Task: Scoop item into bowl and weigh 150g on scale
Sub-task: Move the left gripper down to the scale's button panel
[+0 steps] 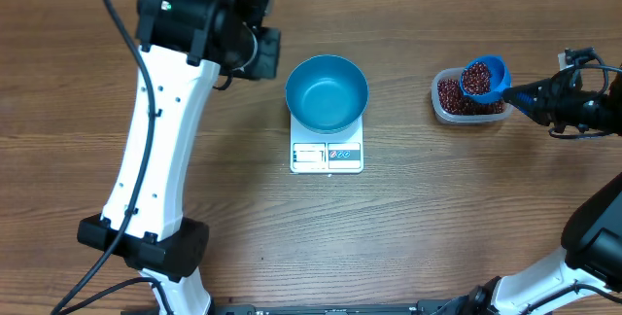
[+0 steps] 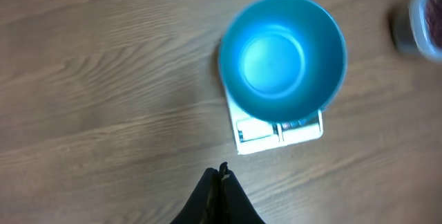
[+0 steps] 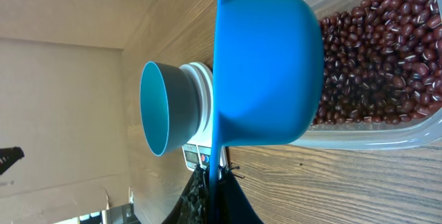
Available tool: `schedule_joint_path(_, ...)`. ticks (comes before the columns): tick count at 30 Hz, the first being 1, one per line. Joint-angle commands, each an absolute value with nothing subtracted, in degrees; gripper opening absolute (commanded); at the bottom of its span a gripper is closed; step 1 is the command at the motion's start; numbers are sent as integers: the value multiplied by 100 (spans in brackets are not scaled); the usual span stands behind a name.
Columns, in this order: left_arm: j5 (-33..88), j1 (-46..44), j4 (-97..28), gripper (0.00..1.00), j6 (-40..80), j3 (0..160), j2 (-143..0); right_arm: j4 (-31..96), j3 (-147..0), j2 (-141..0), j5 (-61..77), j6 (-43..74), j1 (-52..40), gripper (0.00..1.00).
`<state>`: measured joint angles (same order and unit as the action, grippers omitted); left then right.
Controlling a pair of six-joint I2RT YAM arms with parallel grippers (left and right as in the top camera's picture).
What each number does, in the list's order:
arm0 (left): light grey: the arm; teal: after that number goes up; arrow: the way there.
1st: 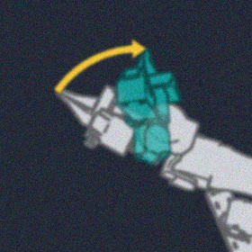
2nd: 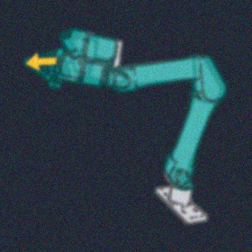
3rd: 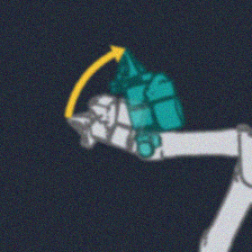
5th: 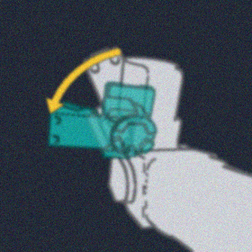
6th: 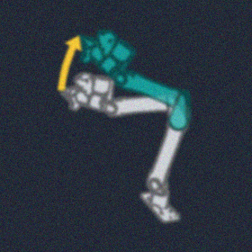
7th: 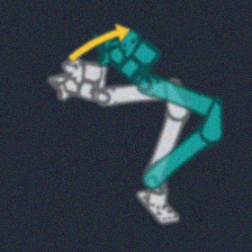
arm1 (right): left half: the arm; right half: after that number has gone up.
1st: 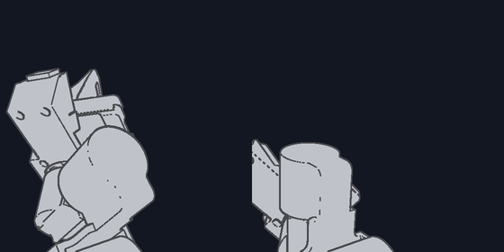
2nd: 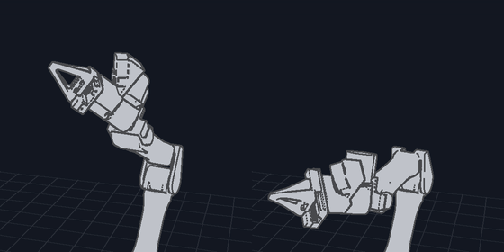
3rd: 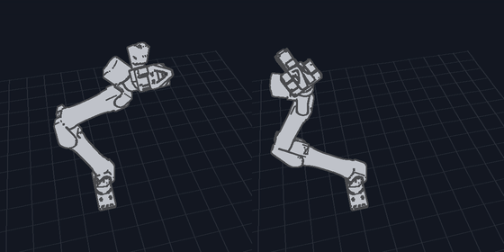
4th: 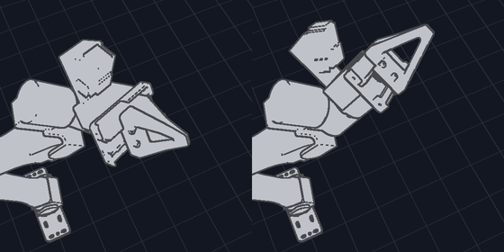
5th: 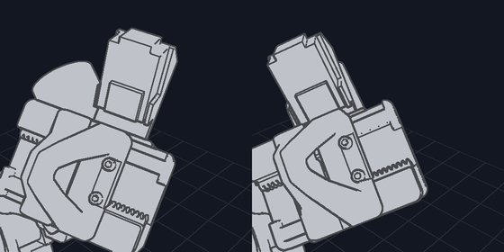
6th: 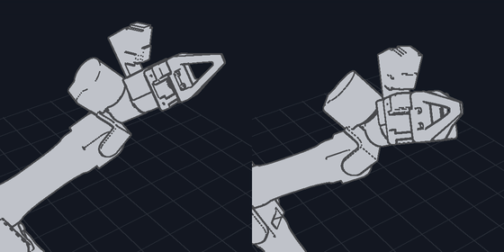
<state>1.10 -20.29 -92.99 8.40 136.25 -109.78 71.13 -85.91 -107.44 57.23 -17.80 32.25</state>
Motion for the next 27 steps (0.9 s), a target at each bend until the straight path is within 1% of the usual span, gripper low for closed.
schedule_joint_path(1, 301, -2554, -9384, 4, -375, 13699, -10938, 7091, -8578, -10748, 5964, -1855, 3249, 4)
schedule_joint_path(3, 296, -2976, -9470, 4, -998, 13697, -10938, 7089, -8578, -10748, 5959, -1855, 3249, 4)
schedule_joint_path(6, 78, -3468, -9439, 4, -1518, 13581, -10938, 7083, -8578, -10748, 5964, -1855, 3249, 4)
schedule_joint_path(9, -45, -3704, -9384, 4, -1546, 13205, -10938, 7081, -8578, -10748, 5964, -1879, 3249, 4)
schedule_joint_path(13, 5, -3793, -9065, 4, -1498, 12468, -10938, 7091, -8578, -10748, 5964, -1962, 3249, 4)
schedule_joint_path(21, -3, -3955, -7730, 4, -1444, 10571, -10938, 7107, -8578, -10748, 5964, -1962, 3249, 4)
schedule_joint_path(27, -196, -4082, -6593, 4, -1262, 9574, -10938, 7105, -8578, -10748, 5964, -1962, 3249, 4)
